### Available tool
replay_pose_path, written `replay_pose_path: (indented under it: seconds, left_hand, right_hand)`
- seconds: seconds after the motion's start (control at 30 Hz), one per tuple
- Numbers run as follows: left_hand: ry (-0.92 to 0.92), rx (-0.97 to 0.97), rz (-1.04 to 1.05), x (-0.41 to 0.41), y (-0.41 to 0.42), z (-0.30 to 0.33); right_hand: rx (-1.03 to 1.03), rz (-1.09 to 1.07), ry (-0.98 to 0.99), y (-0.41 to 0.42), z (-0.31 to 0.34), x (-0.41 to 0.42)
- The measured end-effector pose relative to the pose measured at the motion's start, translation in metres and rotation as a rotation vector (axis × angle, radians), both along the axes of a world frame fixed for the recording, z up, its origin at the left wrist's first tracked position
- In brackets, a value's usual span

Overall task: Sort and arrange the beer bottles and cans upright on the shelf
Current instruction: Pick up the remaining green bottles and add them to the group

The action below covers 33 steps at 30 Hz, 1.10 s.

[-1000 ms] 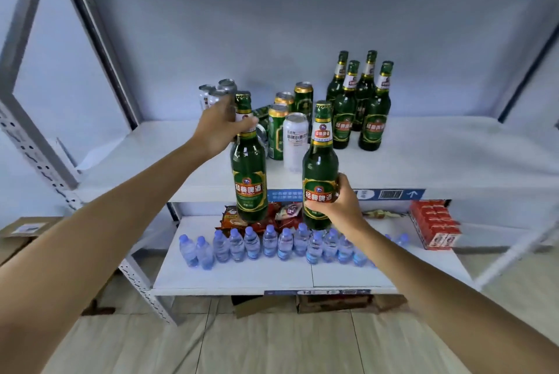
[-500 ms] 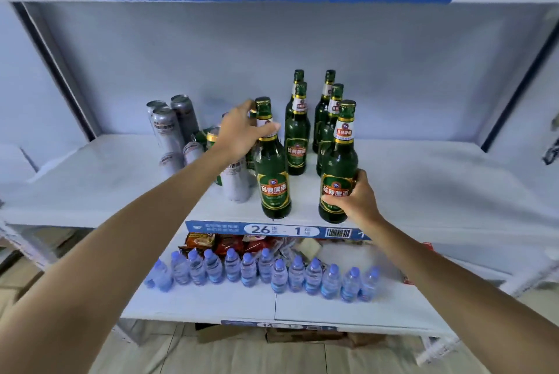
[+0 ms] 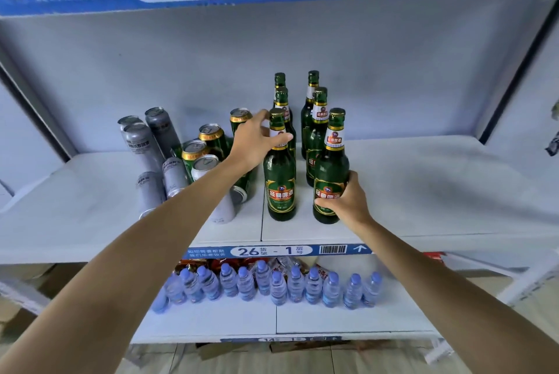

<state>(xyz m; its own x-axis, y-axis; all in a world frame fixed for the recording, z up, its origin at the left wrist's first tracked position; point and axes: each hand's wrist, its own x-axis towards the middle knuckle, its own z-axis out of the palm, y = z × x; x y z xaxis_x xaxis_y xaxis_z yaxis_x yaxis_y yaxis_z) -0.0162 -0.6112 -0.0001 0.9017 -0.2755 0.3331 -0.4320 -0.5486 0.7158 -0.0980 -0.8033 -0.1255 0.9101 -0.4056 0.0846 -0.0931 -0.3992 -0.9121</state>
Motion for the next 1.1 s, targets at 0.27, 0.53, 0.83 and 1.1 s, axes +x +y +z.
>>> replay_pose_path:
  seconds: [0.27,0.53,0.83,1.1]
  left_hand:
    - [-0.040,0.036,0.002,0.005,-0.003,-0.006]
    - [-0.004,0.074,0.060,-0.007,-0.005,-0.011]
    - [0.129,0.309,0.022,-0.034,0.012,-0.002]
    - [-0.130,0.536,0.057,-0.067,0.077,0.008]
  right_hand:
    - [-0.081,0.032,0.029,0.002,0.001,0.003]
    - [-0.123,0.055,0.084,0.005,0.004,-0.003]
    - [-0.497,0.130,0.394,-0.013,0.022,-0.022]
    - [-0.647,0.393,0.541,-0.002,0.051,-0.033]
